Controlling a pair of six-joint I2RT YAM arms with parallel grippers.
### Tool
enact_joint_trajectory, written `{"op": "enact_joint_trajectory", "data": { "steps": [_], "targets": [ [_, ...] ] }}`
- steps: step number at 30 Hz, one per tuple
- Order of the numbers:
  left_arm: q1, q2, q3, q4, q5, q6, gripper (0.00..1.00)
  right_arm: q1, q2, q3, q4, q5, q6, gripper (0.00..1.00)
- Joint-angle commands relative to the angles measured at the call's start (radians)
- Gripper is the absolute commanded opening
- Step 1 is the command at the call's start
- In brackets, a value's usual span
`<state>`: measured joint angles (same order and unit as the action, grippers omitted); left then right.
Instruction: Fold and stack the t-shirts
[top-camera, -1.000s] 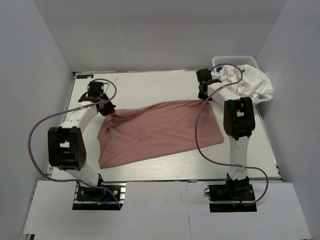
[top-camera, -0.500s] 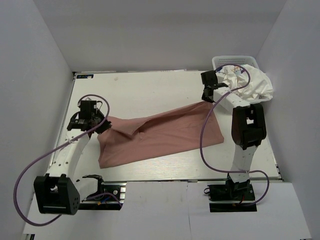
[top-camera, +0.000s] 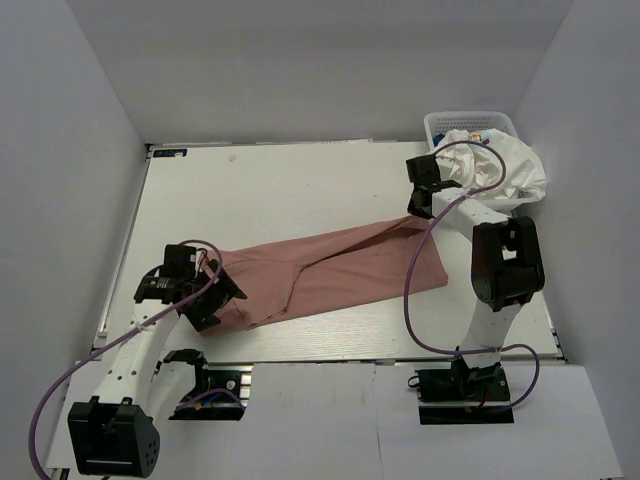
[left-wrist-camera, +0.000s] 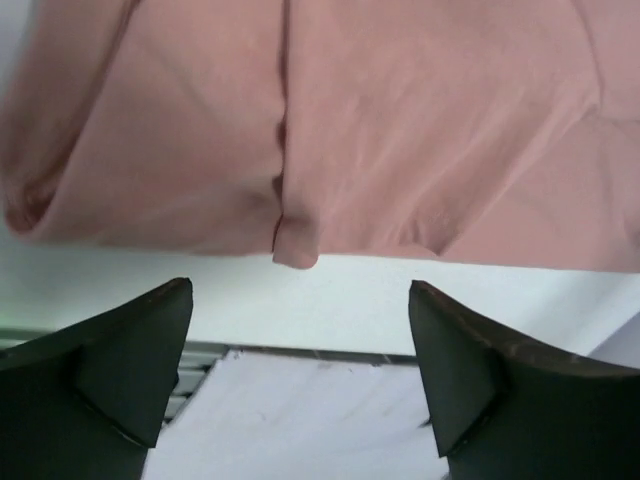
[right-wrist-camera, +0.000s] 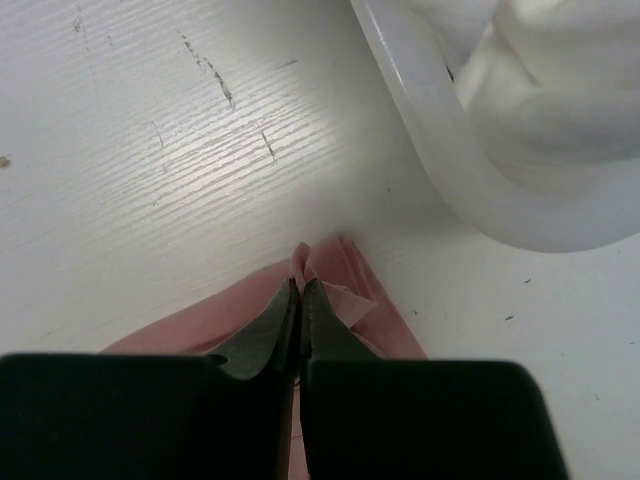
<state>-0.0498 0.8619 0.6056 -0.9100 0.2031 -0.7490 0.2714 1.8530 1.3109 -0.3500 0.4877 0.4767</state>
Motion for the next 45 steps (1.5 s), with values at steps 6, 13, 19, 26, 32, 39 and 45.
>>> {"op": "enact_joint_trajectory", "data": {
  "steps": [6, 13, 19, 26, 32, 39, 45],
  "targets": [
    [-0.002, 0.012, 0.088, 0.037, 0.016, 0.053, 1.00, -0.009, -0.048, -0.071, 0.094, -0.029, 0.019, 0.00],
    [-0.002, 0.228, 0.089, 0.460, 0.102, 0.053, 1.00, -0.009, -0.098, -0.146, 0.195, -0.020, 0.010, 0.00],
    [-0.012, 0.497, 0.138, 0.655, 0.119, 0.053, 1.00, -0.017, -0.187, -0.243, 0.440, -0.124, -0.058, 0.00],
    [-0.012, 0.650, 0.161, 0.677, 0.091, 0.043, 1.00, -0.052, -0.258, -0.387, 0.707, -0.159, -0.137, 0.00],
    [0.007, 0.684, 0.152, 0.571, -0.023, 0.043, 1.00, -0.110, -0.264, -0.527, 0.816, -0.251, -0.128, 0.02],
    [0.007, 0.672, 0.161, 0.504, -0.079, 0.043, 1.00, -0.179, -0.337, -0.588, 0.677, -0.115, -0.050, 0.61],
    [0.007, 0.663, 0.192, 0.493, -0.085, 0.062, 1.00, -0.225, -0.435, -0.605, 0.583, -0.176, -0.053, 0.66]
  ]
}}
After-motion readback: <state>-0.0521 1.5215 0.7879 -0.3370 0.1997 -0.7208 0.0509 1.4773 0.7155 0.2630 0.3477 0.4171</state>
